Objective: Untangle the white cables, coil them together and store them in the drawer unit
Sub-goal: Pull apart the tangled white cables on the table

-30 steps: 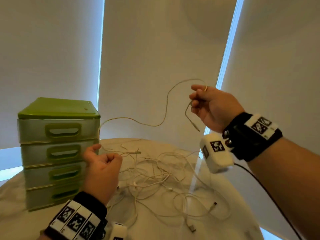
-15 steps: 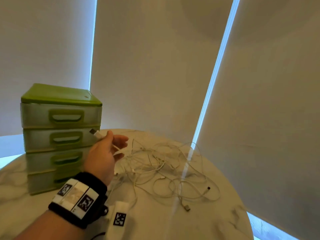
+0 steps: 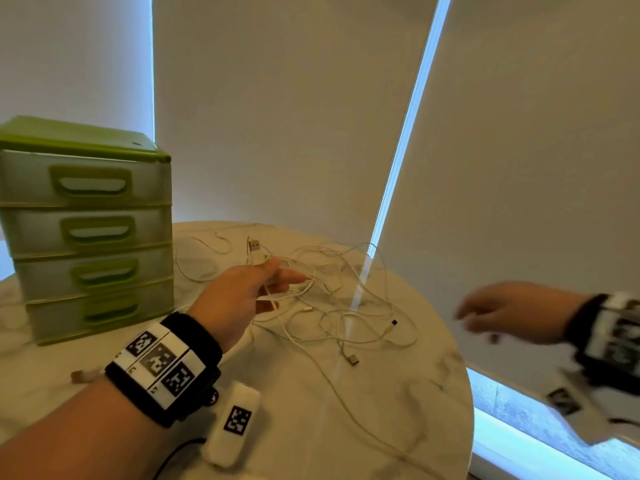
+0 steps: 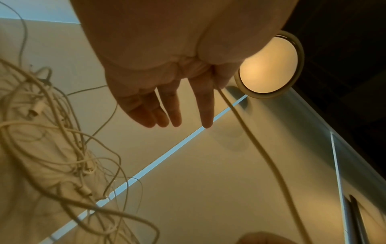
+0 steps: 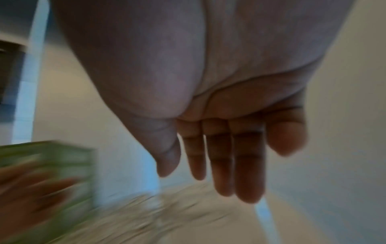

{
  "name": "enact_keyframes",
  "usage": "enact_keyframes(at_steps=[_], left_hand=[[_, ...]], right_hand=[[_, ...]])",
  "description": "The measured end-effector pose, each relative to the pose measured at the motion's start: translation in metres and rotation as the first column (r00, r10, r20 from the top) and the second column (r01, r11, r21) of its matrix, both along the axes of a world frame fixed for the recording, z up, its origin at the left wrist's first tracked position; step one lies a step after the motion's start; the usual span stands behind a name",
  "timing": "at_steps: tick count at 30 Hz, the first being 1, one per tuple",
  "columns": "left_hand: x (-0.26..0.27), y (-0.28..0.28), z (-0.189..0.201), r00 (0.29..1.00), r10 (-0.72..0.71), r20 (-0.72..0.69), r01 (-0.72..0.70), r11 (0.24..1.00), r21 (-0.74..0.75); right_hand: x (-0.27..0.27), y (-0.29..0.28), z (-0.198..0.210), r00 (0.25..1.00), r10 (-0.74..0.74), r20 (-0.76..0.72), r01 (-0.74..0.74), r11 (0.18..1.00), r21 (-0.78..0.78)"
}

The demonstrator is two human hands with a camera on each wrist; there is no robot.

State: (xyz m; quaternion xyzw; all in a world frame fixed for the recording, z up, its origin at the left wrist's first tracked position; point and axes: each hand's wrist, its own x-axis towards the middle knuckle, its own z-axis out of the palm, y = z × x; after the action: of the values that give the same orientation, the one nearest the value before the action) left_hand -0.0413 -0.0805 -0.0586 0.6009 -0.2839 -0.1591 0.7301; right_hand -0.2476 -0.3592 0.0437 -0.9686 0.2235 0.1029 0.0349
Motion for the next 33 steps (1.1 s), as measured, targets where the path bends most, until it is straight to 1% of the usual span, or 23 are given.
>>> enact_keyframes(at_steps=[1,3,5,7,9,11,13,18,21,23,24,25,26,27,28,29,30,32,33], left_hand=[[0.001,-0.002,0.001,0.994,0.006,-0.109,-0.016,0.995,-0.093],[0.002,-0.004,0.002,0.952,-0.027,-0.305,-0.059,0.961,-0.269],[0.004,-0.004,0.000,0.916,-0.058,-0.398,-0.086,0.938,-0.335],[0.011,-0.003,-0.005,0.895,-0.070,-0.440,-0.099,0.931,-0.350],[0.016,-0.002,-0.009,0.898,-0.060,-0.436,-0.094,0.942,-0.323],[0.019,-0.004,-0.012,0.907,-0.052,-0.417,-0.075,0.956,-0.282],[0.020,-0.005,-0.014,0.908,-0.035,-0.417,-0.070,0.970,-0.233],[0.021,-0.010,-0.018,0.905,-0.049,-0.422,-0.014,0.989,-0.144],[0.020,-0.010,-0.019,0.913,-0.041,-0.406,0.007,0.996,-0.084],[0.017,-0.010,-0.019,0.916,-0.039,-0.398,0.008,0.997,-0.079],[0.016,-0.010,-0.019,0.920,-0.039,-0.389,0.008,0.997,-0.081],[0.014,-0.009,-0.018,0.927,-0.036,-0.373,0.008,0.997,-0.078],[0.012,-0.009,-0.018,0.935,-0.035,-0.353,0.012,0.998,-0.069],[0.011,-0.009,-0.017,0.943,-0.031,-0.331,0.013,0.998,-0.055],[0.010,-0.009,-0.017,0.949,-0.026,-0.313,0.012,0.999,-0.048],[0.010,-0.010,-0.018,0.953,-0.014,-0.302,0.000,0.999,-0.047],[0.008,-0.011,-0.017,0.955,0.004,-0.296,-0.020,0.998,-0.052],[0.008,-0.012,-0.017,0.958,0.036,-0.285,-0.055,0.997,-0.057],[0.008,-0.012,-0.017,0.963,0.031,-0.266,-0.045,0.998,-0.048]], right_hand=[[0.020,0.020,-0.012,0.993,0.115,-0.014,-0.115,0.993,0.017],[0.054,0.050,-0.041,0.967,0.250,-0.054,-0.246,0.966,0.076],[0.078,0.071,-0.062,0.955,0.267,-0.127,-0.260,0.963,0.070],[0.095,0.075,-0.082,0.953,0.249,-0.172,-0.253,0.967,-0.002],[0.104,0.071,-0.093,0.953,0.263,-0.153,-0.272,0.961,-0.042],[0.109,0.065,-0.096,0.945,0.303,-0.125,-0.310,0.950,-0.044],[0.113,0.063,-0.095,0.928,0.353,-0.122,-0.362,0.931,-0.055],[0.124,0.060,-0.096,0.873,0.472,-0.126,-0.484,0.870,-0.092],[0.125,0.061,-0.100,0.854,0.505,-0.124,-0.518,0.849,-0.107],[0.125,0.066,-0.099,0.847,0.527,-0.065,-0.531,0.842,-0.096],[0.124,0.070,-0.096,0.852,0.523,0.023,-0.520,0.851,-0.070],[0.124,0.074,-0.091,0.860,0.484,0.158,-0.489,0.872,-0.009],[0.124,0.078,-0.085,0.860,0.405,0.311,-0.450,0.888,0.089],[0.127,0.083,-0.079,0.841,0.302,0.450,-0.428,0.880,0.208],[0.130,0.088,-0.074,0.815,0.188,0.548,-0.416,0.848,0.327],[0.133,0.094,-0.071,0.797,0.076,0.599,-0.407,0.801,0.439],[0.137,0.101,-0.070,0.789,-0.026,0.614,-0.399,0.738,0.544],[0.144,0.115,-0.072,0.791,-0.174,0.587,-0.399,0.580,0.710],[0.148,0.122,-0.074,0.795,-0.217,0.566,-0.403,0.508,0.761]])
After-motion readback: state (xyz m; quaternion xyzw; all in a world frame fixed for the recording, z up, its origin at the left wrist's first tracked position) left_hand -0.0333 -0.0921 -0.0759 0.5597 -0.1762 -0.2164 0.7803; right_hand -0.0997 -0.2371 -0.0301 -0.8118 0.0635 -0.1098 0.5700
